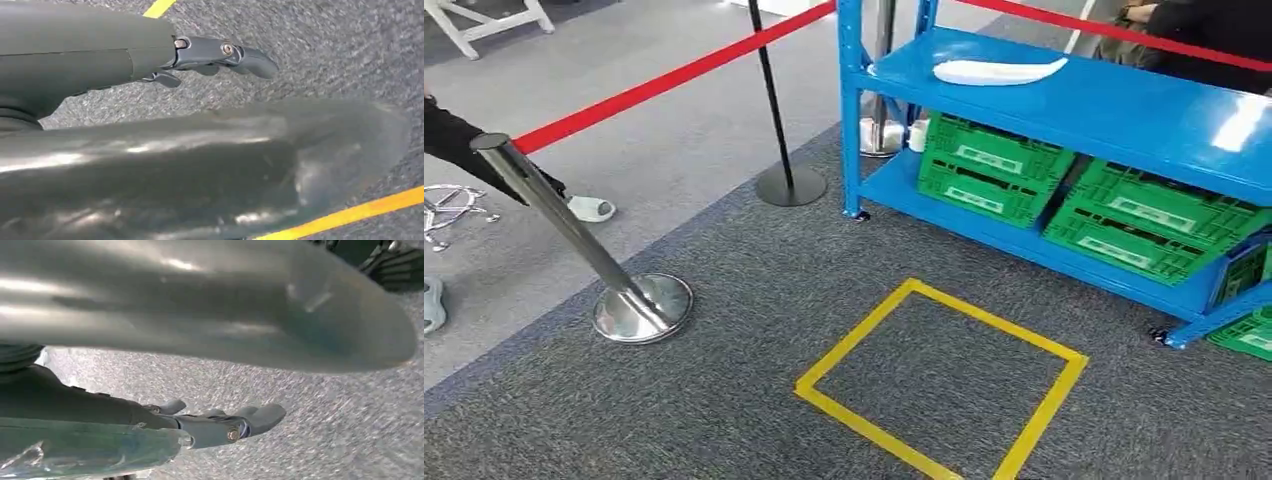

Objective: Take the parts from the cabinet and place them on the table.

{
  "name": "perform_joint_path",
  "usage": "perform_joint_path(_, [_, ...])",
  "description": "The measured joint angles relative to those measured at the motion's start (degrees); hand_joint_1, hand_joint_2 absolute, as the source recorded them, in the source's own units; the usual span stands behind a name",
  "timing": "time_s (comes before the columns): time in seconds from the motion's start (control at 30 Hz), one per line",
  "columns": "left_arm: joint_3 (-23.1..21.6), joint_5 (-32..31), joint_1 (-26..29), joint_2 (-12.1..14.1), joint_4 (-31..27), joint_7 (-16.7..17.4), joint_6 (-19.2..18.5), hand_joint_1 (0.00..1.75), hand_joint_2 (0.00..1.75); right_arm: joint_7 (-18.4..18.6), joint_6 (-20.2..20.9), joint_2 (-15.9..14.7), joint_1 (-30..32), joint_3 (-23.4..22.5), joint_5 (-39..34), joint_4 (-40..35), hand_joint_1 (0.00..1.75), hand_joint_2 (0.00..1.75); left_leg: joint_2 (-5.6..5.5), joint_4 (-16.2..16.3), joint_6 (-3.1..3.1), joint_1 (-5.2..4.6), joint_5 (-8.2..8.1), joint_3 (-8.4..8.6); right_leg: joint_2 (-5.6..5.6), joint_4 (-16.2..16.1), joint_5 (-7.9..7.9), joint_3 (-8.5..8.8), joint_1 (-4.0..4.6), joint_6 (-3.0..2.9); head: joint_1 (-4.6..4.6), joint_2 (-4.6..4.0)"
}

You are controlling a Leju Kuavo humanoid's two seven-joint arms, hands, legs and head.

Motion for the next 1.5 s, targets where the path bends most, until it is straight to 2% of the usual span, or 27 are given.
perform_joint_path(0.03, [0.0, 0.0, -0.11, 0.0, 0.0, -0.02, 0.0, 0.0, 0.0, 0.0, -0.02, 0.0, 0.11, 0.0, 0.02, 0.0, 0.0, 0.0, -1.94, 0.52, -0.43, 0.26, -0.62, -0.05, 0.68, -0.24, 0.24, 0.18, -0.33, -0.29, -0.18, 0.0])
perform_joint_path(0.07, [0.0, 0.0, -0.1, 0.0, 0.0, -0.07, 0.0, 0.0, 0.0, 0.04, -0.09, 0.0, -0.02, -0.02, 0.02, 0.0, 0.0, 0.0, -4.71, 2.92, -0.67, 0.31, -2.49, -1.14, 1.17, -0.27, 0.45, 0.08, -0.47, -0.62, -0.55, 0.0])
perform_joint_path(0.1, [0.0, 0.0, -0.02, 0.0, 0.0, -0.09, -0.02, 0.0, 0.0, 0.04, -0.09, -0.02, -0.23, -0.02, 0.02, 0.0, 0.0, 0.0, -6.14, 7.3, -0.83, 0.43, -4.94, -3.2, 2.01, -0.27, 0.58, -0.11, -0.53, -0.82, -0.55, 0.0])
perform_joint_path(0.17, [0.0, -0.02, 0.23, 0.0, 0.0, -0.09, -0.04, 0.0, 0.0, 0.04, -0.04, 0.0, -0.23, -0.02, 0.02, 0.0, 0.0, 0.0, -6.99, 16.2, -1.07, 0.5, -8.32, -7.76, 3.84, -0.26, 0.67, -0.29, -0.52, -0.93, -0.59, 0.0])
perform_joint_path(0.2, [0.0, -0.02, 0.31, 0.0, 0.0, -0.09, -0.04, 0.0, 0.0, 0.04, -0.04, 0.0, -0.12, -0.02, 0.02, 0.0, 0.0, 0.0, -7.06, 17.72, -1.07, 0.5, -8.12, -8.81, 4.66, -0.26, 0.71, -0.29, -0.53, -0.87, -0.61, 0.0])
perform_joint_path(0.23, [0.0, -0.02, 0.33, 0.02, 0.0, -0.09, -0.04, 0.0, 0.0, 0.11, -0.04, 0.0, 0.01, -0.02, 0.02, 0.0, 0.0, 0.0, -7.09, 16.79, -1.04, 0.51, -6.6, -8.67, 5.51, -0.25, 0.76, -0.26, -0.57, -0.79, -0.59, 0.0])
perform_joint_path(0.3, [0.0, -0.02, 0.23, 0.11, 0.0, -0.11, -0.04, 0.0, 0.0, 0.13, -0.04, 0.0, 0.03, -0.04, 0.0, 0.0, 0.0, 0.0, -7.89, 9.04, -0.92, 0.73, -1.12, -5.44, 7.38, -0.25, 0.95, -0.26, -0.76, -0.44, -0.59, 0.0])
perform_joint_path(0.33, [0.0, -0.02, 0.21, 0.15, 0.0, -0.15, -0.04, 0.0, 0.0, 0.11, -0.04, 0.0, -0.05, -0.04, 0.0, 0.0, 0.0, 0.0, -10.1, 4.27, -0.93, 1.02, 1.04, -3.21, 8.18, -0.25, 1.05, -0.3, -0.88, -0.12, -0.63, 0.0])
perform_joint_path(0.37, [0.0, -0.02, 0.24, 0.15, 0.0, -0.15, -0.04, 0.0, 0.0, 0.11, -0.04, 0.0, -0.21, -0.04, 0.0, 0.0, 0.0, 0.0, -13.24, 0.99, -0.9, 1.26, 1.41, -2.04, 8.94, 0.06, 1.04, -0.63, -0.55, 0.35, -0.72, 0.0])
perform_joint_path(0.5, [0.0, -0.04, -0.06, 0.11, 0.0, -0.18, -0.04, 0.0, 0.0, 0.11, -0.07, 0.0, 0.33, -0.04, -0.13, 0.02, 0.0, 0.0, -11.12, 0.28, 0.73, 1.15, 1.17, -1.76, 11.36, -0.71, 1.69, -1.66, -1.01, 1.95, -0.74, 0.0])
perform_joint_path(0.53, [0.0, -0.04, -0.19, 0.13, 0.0, -0.17, -0.04, 0.0, 0.0, 0.11, -0.09, -0.04, 0.6, -0.07, -0.15, 0.0, 0.0, 0.0, -10.07, -0.03, 1.25, 1.4, 1.53, -1.77, 10.04, -0.05, 1.47, -1.78, -0.97, 2.03, -0.77, 0.0])
perform_joint_path(0.57, [0.0, 0.0, -0.28, 0.17, 0.0, -0.18, -0.02, 0.0, 0.0, 0.13, -0.15, -0.04, 0.63, -0.09, -0.2, 0.0, 0.0, 0.0, -9.68, -0.05, 1.47, 1.29, 1.57, -1.76, 6.29, 1.77, -0.07, -2.62, -0.52, 2.14, -0.26, 0.0])
perform_joint_path(0.6, [0.0, -0.02, -0.1, 0.17, 0.0, -0.17, -0.02, 0.0, 0.0, 0.15, -0.17, -0.04, 0.43, -0.09, -0.22, 0.02, 0.0, 0.0, -8.78, -0.04, 1.87, 1.1, 1.49, -1.78, 4.19, 5.59, -2.7, -4.51, -0.51, 2.25, 0.11, 0.0])
perform_joint_path(0.67, [0.0, -0.02, 0.39, 0.17, 0.0, -0.17, -0.04, 0.0, 0.0, 0.26, -0.24, 0.0, -0.04, -0.09, -0.22, 0.02, 0.0, 0.0, -6.98, 0.02, 2.01, 0.75, 1.4, -1.79, 2.81, 14.53, -7.02, -8.54, -0.57, 2.32, 0.06, 0.0])
perform_joint_path(0.7, [0.0, -0.02, 0.43, 0.15, 0.0, -0.18, -0.04, 0.0, 0.0, 0.85, -0.28, 0.0, -0.04, -0.11, -0.15, 0.02, 0.0, 0.0, -6.37, 0.07, 2.02, 0.68, 1.36, -1.79, 2.58, 17.03, -7.62, -9.49, -0.57, 2.4, 0.13, 0.0])
perform_joint_path(0.73, [0.0, -0.13, 0.37, 0.15, 0.0, -0.17, -0.04, 0.0, 0.0, 2.04, 0.02, -0.02, 0.04, -0.11, -0.13, 0.02, 0.0, 0.0, -5.88, 0.08, 1.98, 0.67, 1.31, -1.74, 2.57, 16.46, -6.79, -8.9, -0.56, 2.42, 0.06, 0.0])
perform_joint_path(0.77, [0.0, -0.39, 0.23, 0.13, 0.0, -0.18, -0.22, 0.0, 0.0, 3.99, 1.07, -0.02, 0.07, -0.13, -0.15, 0.02, 0.0, 0.0, -5.61, 0.09, 1.9, 0.68, 1.26, -1.66, 2.52, 13.4, -4.9, -6.94, -0.56, 2.36, 0.15, 0.0])
perform_joint_path(0.83, [-0.13, -0.83, 0.02, 0.11, 0.0, -0.17, -0.5, 0.0, 0.0, 5.68, 2.05, -0.02, 0.21, -0.22, -0.13, 0.04, 0.0, 0.0, -5.37, 0.13, 1.56, 0.73, 1.08, -1.36, 1.85, 3.36, -0.72, -1.12, -0.61, 2.15, 0.15, 0.0])
perform_joint_path(0.87, [-0.15, -0.83, 0.01, 0.18, 0.0, -0.18, -0.55, 0.0, 0.0, 5.99, 2.23, -0.02, 0.05, -0.24, -0.13, 0.07, 0.0, 0.0, -5.28, 0.18, 1.18, 0.58, 0.96, -1.28, 0.94, 0.33, -1.17, 0.45, -0.48, 1.88, 0.2, 0.0])
perform_joint_path(0.93, [-0.17, -1.03, -0.12, 0.2, 0.0, -0.15, -0.68, 0.0, 0.0, 7.48, 4.49, 0.0, -0.15, -0.28, -0.13, 0.11, 0.0, 0.0, -5.2, 0.24, 0.52, 0.28, 0.98, -1.24, 1.56, 0.34, -0.79, 0.59, -0.38, 0.99, 0.04, 0.0])
perform_joint_path(0.97, [-0.24, -1.44, -0.16, 0.28, 0.0, -0.02, -0.81, 0.0, 0.0, 8.64, 6.22, 0.02, -0.14, -0.33, -0.2, 0.2, 0.0, 0.0, -5.23, 0.34, 1.17, 0.25, 0.66, -1.27, 1.58, 0.15, -0.47, 0.61, -0.52, 1.22, 0.07, 0.0])
perform_joint_path(1.0, [-0.35, -1.51, -0.14, 0.37, 0.0, 0.0, -0.85, 0.0, 0.0, 9.53, 7.35, 0.02, -0.14, -0.37, -0.33, 0.2, 0.0, 0.0, -5.25, 0.31, 2.35, 0.25, 1.18, -1.31, 1.63, 0.15, -0.49, 0.59, -0.5, 1.19, 0.04, 0.0])
perform_joint_path(1.03, [-0.5, -1.6, -0.14, 0.48, 0.0, 0.02, -0.9, 0.0, 0.0, 10.01, 7.28, 0.04, -0.12, -0.42, -0.42, 0.2, 0.0, 0.0, -5.27, 0.15, 2.58, 0.23, 1.11, -1.28, 1.66, 0.15, -0.49, 0.57, -0.44, 1.14, 0.04, 0.0])
perform_joint_path(1.13, [-1.29, -2.45, -0.29, 0.46, 0.0, 0.33, -1.11, 0.0, 0.0, 12.37, 8.44, 0.11, -0.17, -0.5, -0.59, 0.26, 0.0, 0.0, -5.26, -0.36, 1.93, 0.28, 1.43, -1.14, 1.76, 0.18, -0.57, 0.5, -0.26, 0.65, 0.02, 0.0])
perform_joint_path(1.27, [-1.86, -3.04, -0.35, 0.48, 0.0, 0.37, -1.49, 0.0, 0.0, 13.31, 9.25, 0.11, -0.24, -0.55, -0.63, 0.31, 0.0, 0.0, -5.26, -0.86, 0.22, 0.37, 1.78, -1.15, 1.72, 0.22, -0.49, 0.27, -0.16, 0.24, 0.06, 0.0])
perform_joint_path(1.37, [-2.49, -3.19, -0.35, 0.48, 0.0, 0.48, -1.64, 0.0, 0.0, 13.49, 9.64, 0.11, -0.24, -0.55, -0.52, 0.33, 0.0, 0.0, -5.26, -0.88, -0.15, 0.38, 1.84, -1.16, 1.72, 0.24, -0.41, 0.21, -0.14, 0.13, 0.09, 0.0])
perform_joint_path(1.5, [-2.64, -3.19, -0.35, 0.5, 0.0, 0.52, -1.64, 0.0, 0.0, 13.6, 9.79, 0.11, -0.24, -0.55, -0.5, 0.33, 0.0, 0.0, -5.26, -0.87, -0.18, 0.31, 1.86, -1.18, 1.72, 0.19, -0.27, 0.22, -0.27, 0.27, 0.09, 0.0])
